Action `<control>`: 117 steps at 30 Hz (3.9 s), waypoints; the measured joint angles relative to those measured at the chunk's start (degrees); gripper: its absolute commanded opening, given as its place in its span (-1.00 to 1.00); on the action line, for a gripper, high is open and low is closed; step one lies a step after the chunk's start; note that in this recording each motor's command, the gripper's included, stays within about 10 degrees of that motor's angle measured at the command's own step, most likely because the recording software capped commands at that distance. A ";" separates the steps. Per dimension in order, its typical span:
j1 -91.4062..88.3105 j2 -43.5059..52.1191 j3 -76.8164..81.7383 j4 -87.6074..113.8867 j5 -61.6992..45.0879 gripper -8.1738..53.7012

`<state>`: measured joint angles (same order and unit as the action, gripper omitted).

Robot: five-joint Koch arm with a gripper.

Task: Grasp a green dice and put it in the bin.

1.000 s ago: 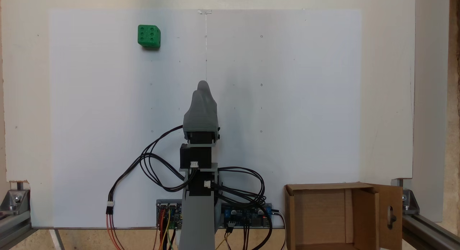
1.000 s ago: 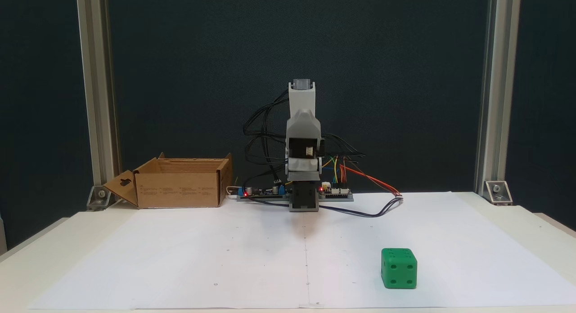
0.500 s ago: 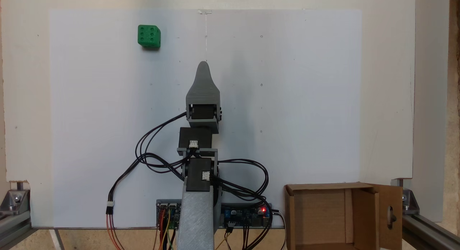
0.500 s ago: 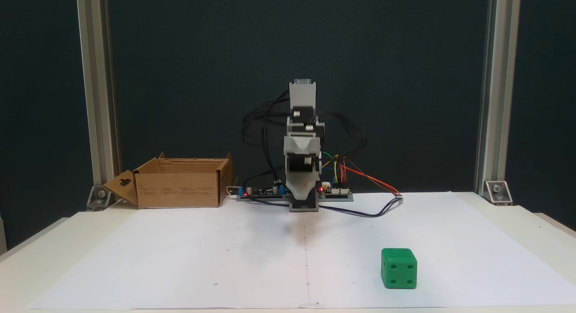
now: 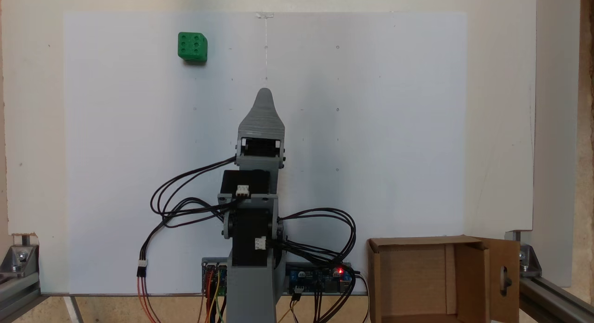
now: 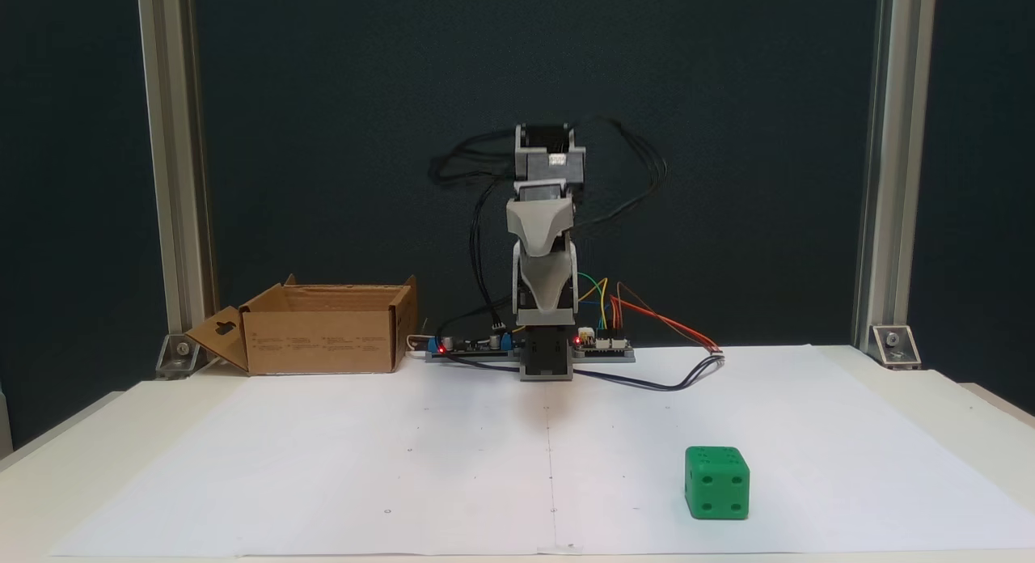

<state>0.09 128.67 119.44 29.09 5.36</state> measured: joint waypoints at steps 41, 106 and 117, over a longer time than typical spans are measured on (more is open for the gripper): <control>-16.79 -55.81 -67.32 46.49 16.88 0.62; -21.71 -87.98 -102.22 54.23 24.61 0.64; -21.71 -89.82 -102.22 53.61 24.61 0.64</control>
<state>-21.62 38.85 17.23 82.71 29.97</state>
